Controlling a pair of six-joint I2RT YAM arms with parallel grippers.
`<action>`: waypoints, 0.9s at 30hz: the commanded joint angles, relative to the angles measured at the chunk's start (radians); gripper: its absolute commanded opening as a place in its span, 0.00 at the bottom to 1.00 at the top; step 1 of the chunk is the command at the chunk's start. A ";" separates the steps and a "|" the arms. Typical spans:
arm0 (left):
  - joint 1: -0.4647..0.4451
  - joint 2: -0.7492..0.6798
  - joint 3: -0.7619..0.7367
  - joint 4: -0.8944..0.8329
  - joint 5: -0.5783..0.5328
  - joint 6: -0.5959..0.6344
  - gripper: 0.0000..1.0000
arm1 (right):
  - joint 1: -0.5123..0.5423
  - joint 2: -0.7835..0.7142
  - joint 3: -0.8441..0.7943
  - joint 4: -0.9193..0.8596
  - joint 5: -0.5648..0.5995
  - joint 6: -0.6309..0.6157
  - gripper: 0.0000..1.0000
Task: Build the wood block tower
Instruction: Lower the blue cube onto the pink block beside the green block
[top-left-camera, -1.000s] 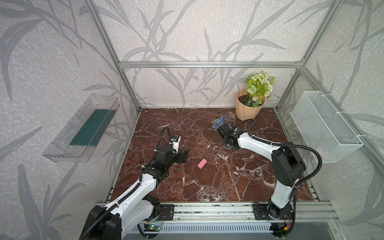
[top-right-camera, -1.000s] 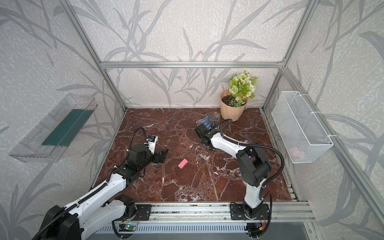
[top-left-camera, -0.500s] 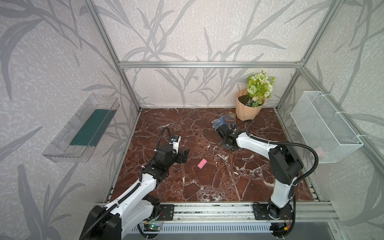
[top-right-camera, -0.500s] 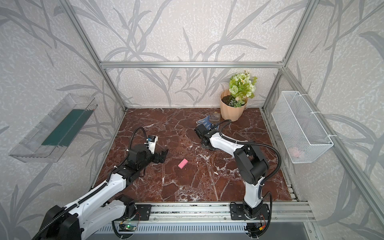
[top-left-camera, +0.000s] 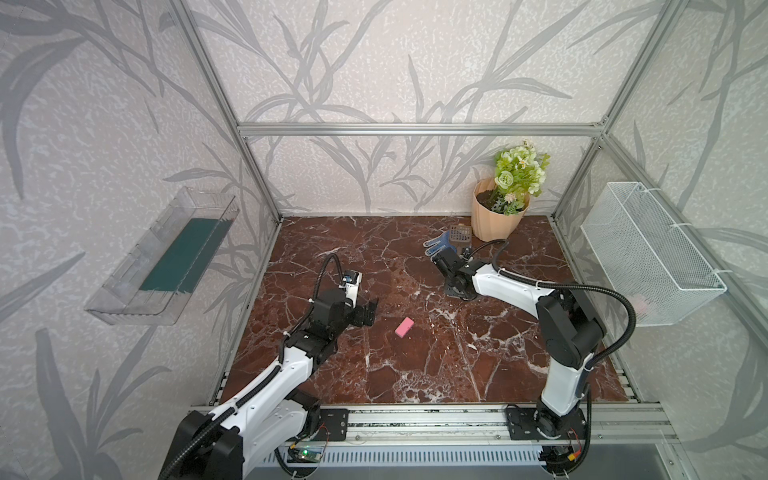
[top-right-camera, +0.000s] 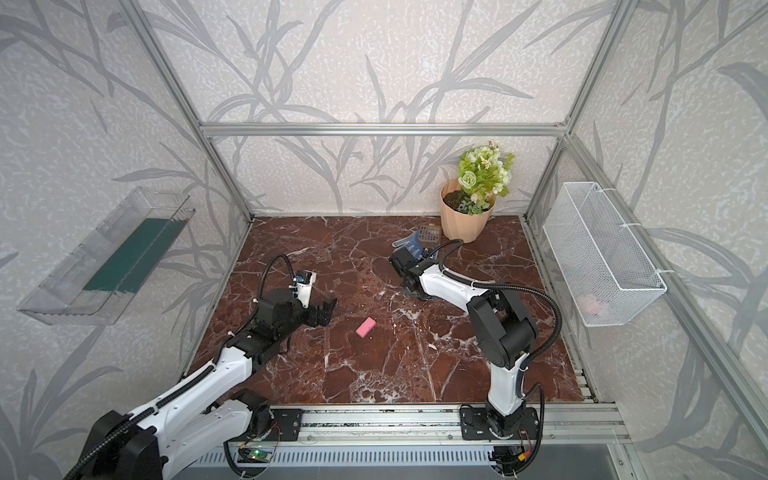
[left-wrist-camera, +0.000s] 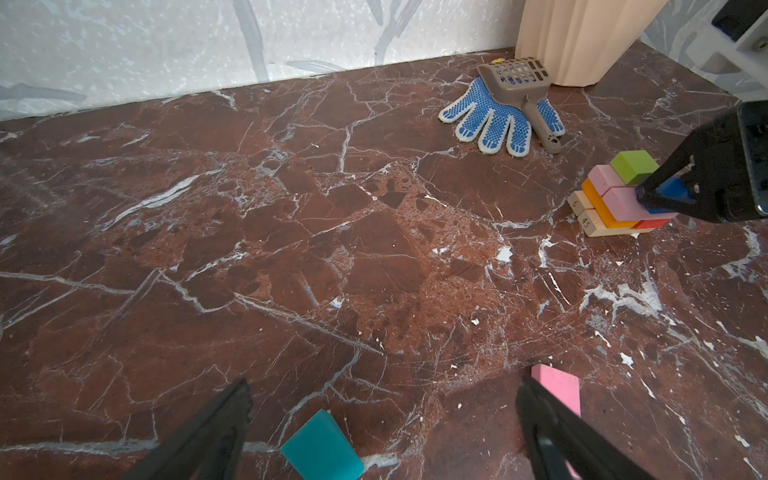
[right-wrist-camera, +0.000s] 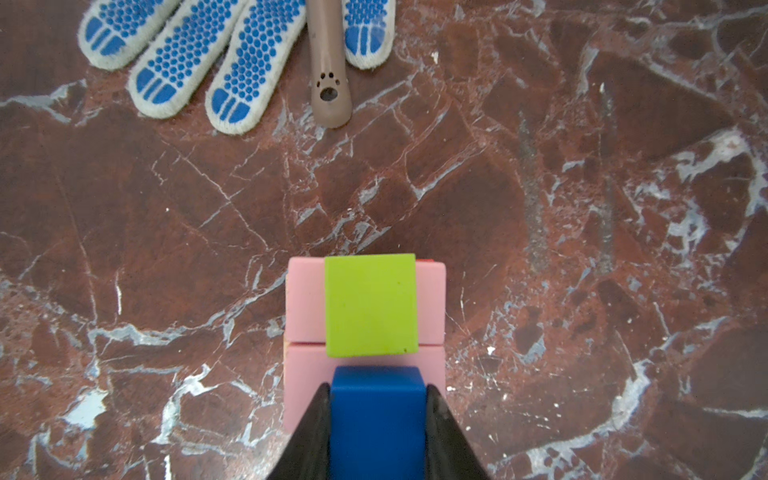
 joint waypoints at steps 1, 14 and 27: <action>0.004 0.003 0.011 0.010 0.013 0.017 0.99 | -0.007 0.010 0.029 0.000 0.007 0.013 0.07; 0.004 0.002 0.011 0.010 0.015 0.018 0.99 | -0.011 0.018 0.030 0.011 -0.004 0.017 0.08; 0.004 0.003 0.011 0.010 0.015 0.018 0.99 | -0.017 0.027 0.031 0.011 -0.005 0.021 0.08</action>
